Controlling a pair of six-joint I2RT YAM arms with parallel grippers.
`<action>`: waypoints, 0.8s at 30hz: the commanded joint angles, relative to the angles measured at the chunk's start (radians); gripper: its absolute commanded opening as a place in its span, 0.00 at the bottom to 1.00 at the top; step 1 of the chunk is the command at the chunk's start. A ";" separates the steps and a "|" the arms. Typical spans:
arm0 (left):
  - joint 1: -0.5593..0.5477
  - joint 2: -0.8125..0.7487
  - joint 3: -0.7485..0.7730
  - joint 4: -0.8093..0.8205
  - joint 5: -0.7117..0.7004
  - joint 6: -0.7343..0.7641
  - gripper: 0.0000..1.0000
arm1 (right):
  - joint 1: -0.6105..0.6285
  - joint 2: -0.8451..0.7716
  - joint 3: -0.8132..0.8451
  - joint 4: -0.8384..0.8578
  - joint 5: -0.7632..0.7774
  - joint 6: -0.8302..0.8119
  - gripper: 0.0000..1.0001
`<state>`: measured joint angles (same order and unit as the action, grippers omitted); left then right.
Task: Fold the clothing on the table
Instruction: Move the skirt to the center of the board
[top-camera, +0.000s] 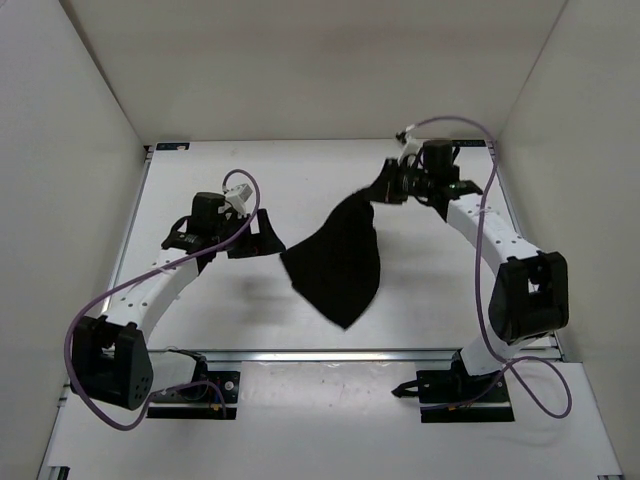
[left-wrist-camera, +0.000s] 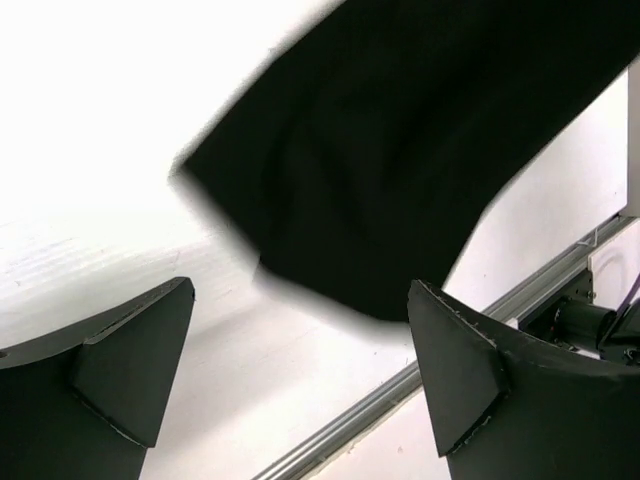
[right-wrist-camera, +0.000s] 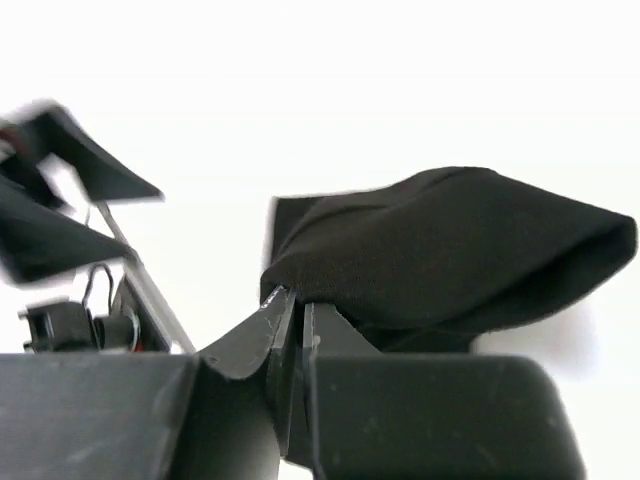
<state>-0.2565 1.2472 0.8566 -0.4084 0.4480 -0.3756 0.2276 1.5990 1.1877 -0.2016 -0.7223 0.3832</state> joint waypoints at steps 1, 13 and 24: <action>0.016 -0.017 0.051 0.023 -0.005 0.001 0.99 | -0.008 -0.059 0.247 -0.004 -0.005 -0.036 0.00; 0.028 -0.020 0.076 0.003 -0.019 0.026 0.99 | 0.119 -0.071 0.132 -0.199 0.245 -0.307 0.00; 0.008 0.001 -0.008 0.052 -0.006 -0.009 0.99 | 0.349 0.023 -0.148 -0.111 0.075 -0.239 0.43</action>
<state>-0.2363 1.2530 0.8604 -0.3882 0.4309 -0.3748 0.6060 1.6855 0.9672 -0.3851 -0.5846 0.1379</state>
